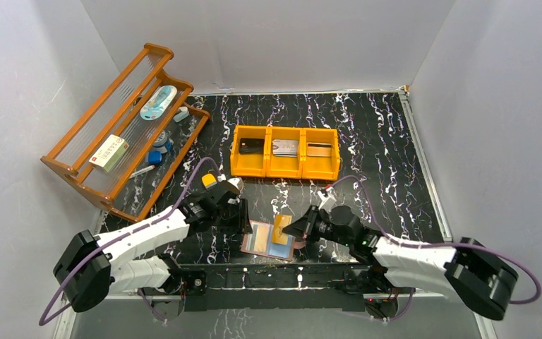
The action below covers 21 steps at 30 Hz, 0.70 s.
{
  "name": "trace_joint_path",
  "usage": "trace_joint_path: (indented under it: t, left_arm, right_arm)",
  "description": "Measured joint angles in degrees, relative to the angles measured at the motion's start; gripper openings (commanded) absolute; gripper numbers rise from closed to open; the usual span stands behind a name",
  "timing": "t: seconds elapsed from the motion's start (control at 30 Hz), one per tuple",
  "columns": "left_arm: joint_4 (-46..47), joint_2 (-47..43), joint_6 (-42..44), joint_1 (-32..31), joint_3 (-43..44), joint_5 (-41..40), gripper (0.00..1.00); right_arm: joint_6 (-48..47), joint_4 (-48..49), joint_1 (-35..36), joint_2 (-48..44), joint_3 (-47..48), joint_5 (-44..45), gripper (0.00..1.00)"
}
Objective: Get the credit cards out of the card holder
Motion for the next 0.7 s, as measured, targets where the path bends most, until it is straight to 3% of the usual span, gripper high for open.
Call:
trace_joint_path:
  t: [0.1,0.3,0.57,0.7]
  left_arm:
    - [-2.9,-0.1,2.1,0.0,2.8,-2.0,0.47]
    - [-8.7,1.5,7.3,3.3,11.3,-5.3,0.47]
    - [-11.5,0.8,16.1,28.3,15.0,-0.3,0.51]
    - [-12.4,-1.7,20.3,31.0,15.8,-1.4,0.6]
  right_arm:
    - [-2.3,-1.0,0.0,-7.6,-2.1,3.1,0.0]
    - [-4.2,-2.5,0.0,-21.8,-6.2,10.1,0.0]
    - [-8.8,-16.6,-0.3,-31.5,-3.4,21.6,0.0]
    - [-16.0,-28.9,-0.4,-28.7,5.5,29.6,0.0]
